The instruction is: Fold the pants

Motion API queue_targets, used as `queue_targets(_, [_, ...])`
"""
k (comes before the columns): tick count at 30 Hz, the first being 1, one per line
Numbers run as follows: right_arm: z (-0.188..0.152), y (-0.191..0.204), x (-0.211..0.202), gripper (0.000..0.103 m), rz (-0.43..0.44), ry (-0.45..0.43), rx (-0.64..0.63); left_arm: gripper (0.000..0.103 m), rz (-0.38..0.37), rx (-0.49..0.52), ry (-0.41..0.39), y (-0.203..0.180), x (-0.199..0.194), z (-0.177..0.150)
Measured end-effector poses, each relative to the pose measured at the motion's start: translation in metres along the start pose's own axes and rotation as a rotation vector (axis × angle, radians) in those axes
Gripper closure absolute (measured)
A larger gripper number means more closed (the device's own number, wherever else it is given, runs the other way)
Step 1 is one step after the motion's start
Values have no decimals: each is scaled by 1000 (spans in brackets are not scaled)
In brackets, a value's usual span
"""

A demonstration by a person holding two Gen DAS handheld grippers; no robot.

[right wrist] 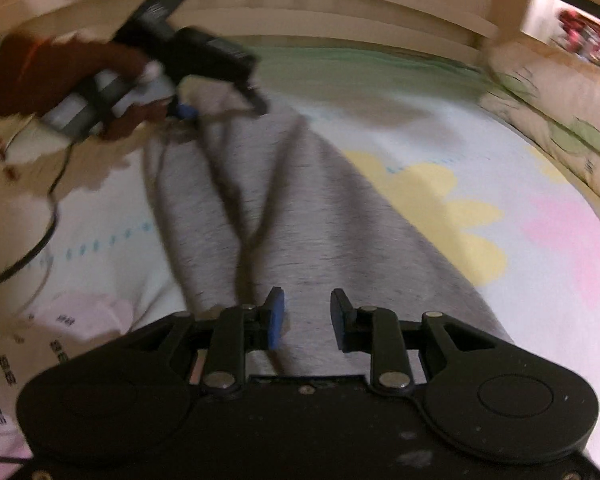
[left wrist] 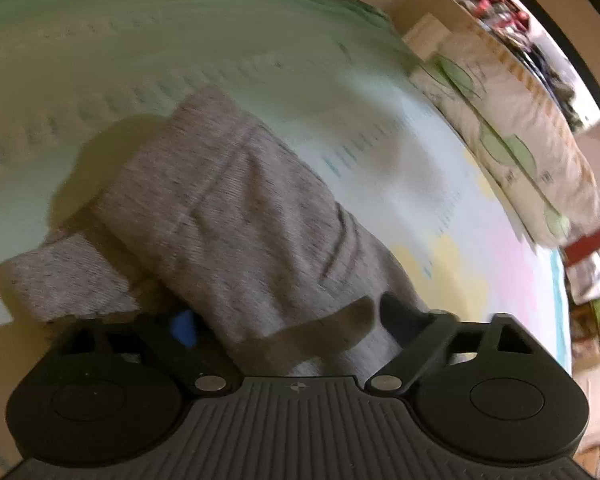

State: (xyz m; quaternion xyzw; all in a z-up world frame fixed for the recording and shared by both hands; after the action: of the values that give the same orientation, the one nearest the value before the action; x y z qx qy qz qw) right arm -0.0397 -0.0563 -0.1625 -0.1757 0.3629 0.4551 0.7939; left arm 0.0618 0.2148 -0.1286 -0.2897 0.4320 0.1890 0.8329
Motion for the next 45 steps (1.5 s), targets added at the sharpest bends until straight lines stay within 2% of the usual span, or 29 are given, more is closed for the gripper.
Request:
queue_targets(1, [-1, 6, 2, 74, 4, 8, -30, 49, 18, 4, -11, -1, 0, 1])
queue_targets(2, [-3, 9, 8, 73, 4, 18, -59, 53, 25, 13, -14, 0, 0, 2])
queue_targets(8, [-19, 34, 42, 72, -55, 109, -283, 59, 31, 62, -21, 3, -10, 3])
queue_targets(10, [-20, 38, 48, 75, -98, 109, -330, 61, 32, 71, -28, 0, -13, 6])
queue_targets(11, [-20, 38, 50, 81, -112, 112, -335, 62, 34, 76, -32, -1, -16, 7])
queue_targets(12, [-19, 37, 50, 98, -118, 110, -330, 62, 36, 83, -36, -1, -19, 9])
queue_targets(14, [-13, 31, 44, 99, -136, 90, -296, 67, 41, 106, -50, 0, -31, 13])
queue_targets(17, [1, 20, 19, 99, -138, 5, -210, 68, 30, 157, -82, -7, -56, 23])
queue_targets(19, [10, 17, -5, 99, -116, -49, -164, 68, 28, 194, -104, -7, -76, 26])
queue_targets(21, [12, 18, -16, 99, -77, -67, -135, 68, 34, 223, -105, -6, -89, 24])
queue_targets(24, [2, 29, -15, 99, -12, -30, -120, 68, 57, 242, -60, 3, -95, 12])
queue_targets(29, [-21, 40, 25, 98, 32, 83, -168, 68, 119, 250, -14, 18, -89, -6])
queue_targets(32, [-21, 36, 35, 98, 49, 94, -133, 68, 155, 241, -13, 21, -89, -9])
queue_targets(35, [-14, 33, 33, 98, 53, 77, -109, 68, 140, 302, -30, 6, -94, -7])
queue_targets(37, [-13, 32, 29, 98, 46, 66, -92, 66, 130, 336, -36, -2, -93, -7])
queue_targets(39, [-18, 34, 32, 98, 38, 79, -101, 59, 103, 289, -5, -3, -84, -3])
queue_targets(41, [-20, 38, 36, 97, 33, 88, -126, 36, 73, 211, 53, 4, -75, -4])
queue_targets(43, [-20, 40, 35, 96, 28, 93, -140, 23, 55, 151, 79, 9, -69, -7])
queue_targets(45, [-19, 40, 35, 96, 30, 94, -134, 18, 60, 144, 85, 11, -67, -13])
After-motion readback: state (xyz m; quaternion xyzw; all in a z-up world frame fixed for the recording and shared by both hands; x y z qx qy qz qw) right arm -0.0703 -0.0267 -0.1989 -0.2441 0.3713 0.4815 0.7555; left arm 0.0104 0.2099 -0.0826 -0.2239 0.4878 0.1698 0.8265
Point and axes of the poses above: each gripper's, at about its wrist camera, not at the fingertips, and x roughly the way its jaws point, y to its left, z to its top, the point moved 5 cm from there along x, roughly the way its jaws point, and after that the axes turned 12 degrees about z, right-handed, at the moved point
